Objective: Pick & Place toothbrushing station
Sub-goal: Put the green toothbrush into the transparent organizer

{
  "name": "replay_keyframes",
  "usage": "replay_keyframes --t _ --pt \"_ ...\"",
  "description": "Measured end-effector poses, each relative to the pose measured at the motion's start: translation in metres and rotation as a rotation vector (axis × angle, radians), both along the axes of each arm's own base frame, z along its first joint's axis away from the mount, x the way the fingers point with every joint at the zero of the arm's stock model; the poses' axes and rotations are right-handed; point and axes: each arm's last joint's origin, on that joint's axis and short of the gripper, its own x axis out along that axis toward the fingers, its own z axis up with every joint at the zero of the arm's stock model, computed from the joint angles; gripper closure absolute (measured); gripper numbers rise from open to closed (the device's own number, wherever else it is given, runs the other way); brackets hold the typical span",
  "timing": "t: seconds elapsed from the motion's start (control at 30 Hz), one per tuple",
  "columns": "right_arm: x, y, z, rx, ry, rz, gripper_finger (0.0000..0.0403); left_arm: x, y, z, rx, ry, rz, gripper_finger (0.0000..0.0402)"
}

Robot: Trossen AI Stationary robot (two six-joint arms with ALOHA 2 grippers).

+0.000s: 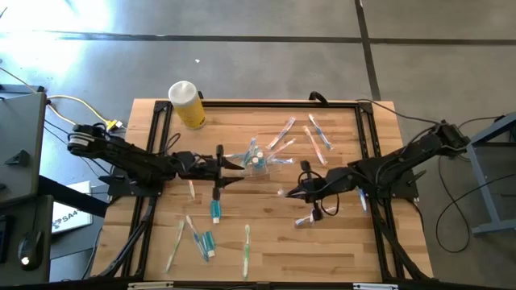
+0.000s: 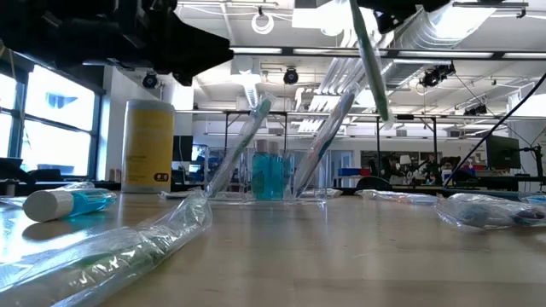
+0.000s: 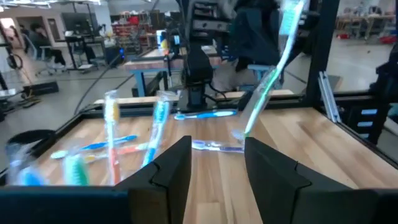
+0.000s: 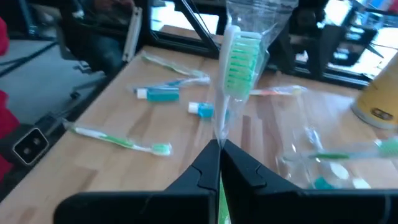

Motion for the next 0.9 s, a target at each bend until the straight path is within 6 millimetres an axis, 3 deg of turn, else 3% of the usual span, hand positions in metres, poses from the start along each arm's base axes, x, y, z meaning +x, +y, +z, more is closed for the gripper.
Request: replay_keyframes --t 0.3,0.43,0.73,0.9 --pt "0.019 -0.015 -0.009 0.025 -0.014 0.000 0.0400 0.045 -0.017 0.011 -0.038 -0.004 -0.049 0.0162" --pt "0.022 -0.020 -0.012 0.021 -0.008 -0.024 0.0400 0.065 -0.023 0.023 -0.062 -0.019 -0.157 0.0128" --pt "0.023 -0.023 -0.014 0.007 0.002 -0.062 0.0400 0.096 -0.027 0.029 0.012 0.069 -0.164 0.0119" --pt "0.023 -0.023 -0.015 0.004 0.016 -0.060 0.0400 0.103 -0.027 0.031 0.048 0.072 -0.135 0.0119"
